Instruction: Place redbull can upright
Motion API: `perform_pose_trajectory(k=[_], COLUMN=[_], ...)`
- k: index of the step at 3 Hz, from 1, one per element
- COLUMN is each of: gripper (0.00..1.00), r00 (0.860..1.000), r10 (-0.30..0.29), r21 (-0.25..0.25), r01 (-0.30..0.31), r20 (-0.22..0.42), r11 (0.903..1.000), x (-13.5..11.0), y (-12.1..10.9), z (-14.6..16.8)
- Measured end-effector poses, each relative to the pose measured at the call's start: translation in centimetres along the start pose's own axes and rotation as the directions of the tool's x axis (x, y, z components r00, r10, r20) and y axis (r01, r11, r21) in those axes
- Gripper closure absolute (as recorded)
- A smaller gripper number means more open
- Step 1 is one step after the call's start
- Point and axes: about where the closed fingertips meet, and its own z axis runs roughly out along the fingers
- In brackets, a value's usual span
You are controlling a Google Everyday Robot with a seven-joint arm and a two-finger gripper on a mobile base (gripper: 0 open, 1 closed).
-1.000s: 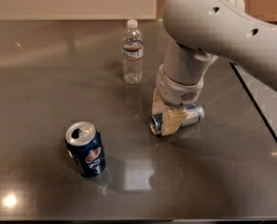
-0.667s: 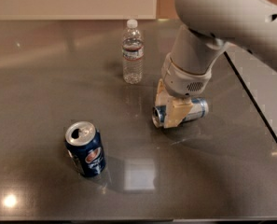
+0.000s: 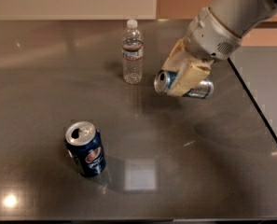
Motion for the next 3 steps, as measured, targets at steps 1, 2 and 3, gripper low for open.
perform_pose_trajectory(k=[1, 2, 3], gripper=[1.00, 1.00, 1.00], r00=[0.979, 0.907, 0.815], r10=[0.050, 0.112, 0.151], r21=[0.034, 0.051, 0.045], r01=[-0.058, -0.145, -0.212], r20=[0.198, 0.406, 0.559], r11=[0.9977, 0.9881, 0.9762], x=[-0.9, -1.7, -2.0], y=[-1.0, -1.1, -0.6], z=[-1.5, -2.3, -2.1])
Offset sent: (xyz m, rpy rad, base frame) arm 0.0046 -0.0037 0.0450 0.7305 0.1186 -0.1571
